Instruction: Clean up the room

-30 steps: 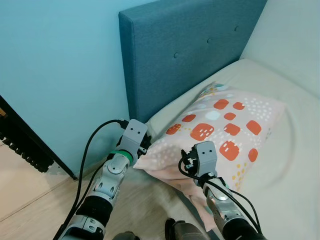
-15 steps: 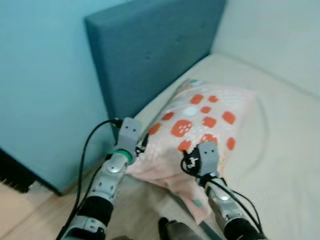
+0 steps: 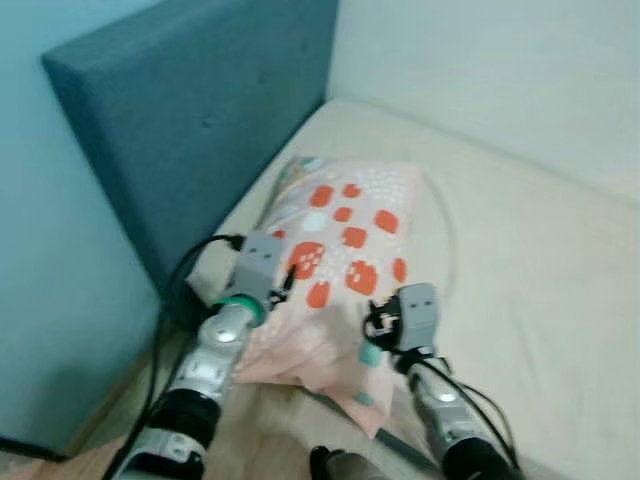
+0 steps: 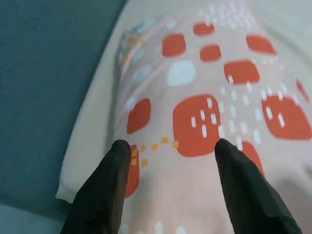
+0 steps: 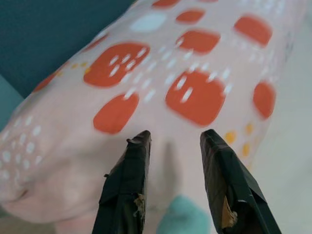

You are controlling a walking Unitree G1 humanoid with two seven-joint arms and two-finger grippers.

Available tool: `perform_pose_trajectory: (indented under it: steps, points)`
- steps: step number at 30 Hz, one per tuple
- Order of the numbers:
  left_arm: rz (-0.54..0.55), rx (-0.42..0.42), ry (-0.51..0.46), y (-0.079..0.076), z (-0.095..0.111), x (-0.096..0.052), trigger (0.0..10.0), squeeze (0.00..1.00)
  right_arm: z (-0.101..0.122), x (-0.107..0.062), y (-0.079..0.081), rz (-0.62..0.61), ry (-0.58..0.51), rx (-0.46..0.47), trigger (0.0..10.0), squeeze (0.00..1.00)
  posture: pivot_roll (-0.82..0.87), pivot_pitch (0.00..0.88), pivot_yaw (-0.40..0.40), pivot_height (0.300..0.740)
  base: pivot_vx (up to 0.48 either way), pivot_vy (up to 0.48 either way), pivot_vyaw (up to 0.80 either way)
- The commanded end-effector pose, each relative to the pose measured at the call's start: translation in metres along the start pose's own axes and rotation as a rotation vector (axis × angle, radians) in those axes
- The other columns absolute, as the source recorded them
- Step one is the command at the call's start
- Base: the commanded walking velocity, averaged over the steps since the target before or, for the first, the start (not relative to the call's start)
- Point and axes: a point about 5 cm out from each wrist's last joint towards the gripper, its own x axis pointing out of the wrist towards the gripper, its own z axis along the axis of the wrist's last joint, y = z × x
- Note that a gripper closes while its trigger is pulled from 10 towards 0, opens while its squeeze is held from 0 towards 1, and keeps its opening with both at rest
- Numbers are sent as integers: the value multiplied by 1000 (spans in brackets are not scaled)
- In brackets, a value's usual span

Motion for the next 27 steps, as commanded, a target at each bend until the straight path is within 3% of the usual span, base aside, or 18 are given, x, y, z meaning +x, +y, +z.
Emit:
perform_pose_trajectory:
  steps: [1, 27]
  points:
    - [-33, -5, 13, -10, -2, 0, 10000, 0, -7, -5, -9, -28, 29, -4, 10000, 0, -37, 12, 19, 740, 0, 0, -788]
    - [-57, 17, -10, -11, 2, 1, 10000, 0, -4, -3, -10, -34, 25, -5, 10000, 0, -34, 2, 22, 740, 0, 0, -765]
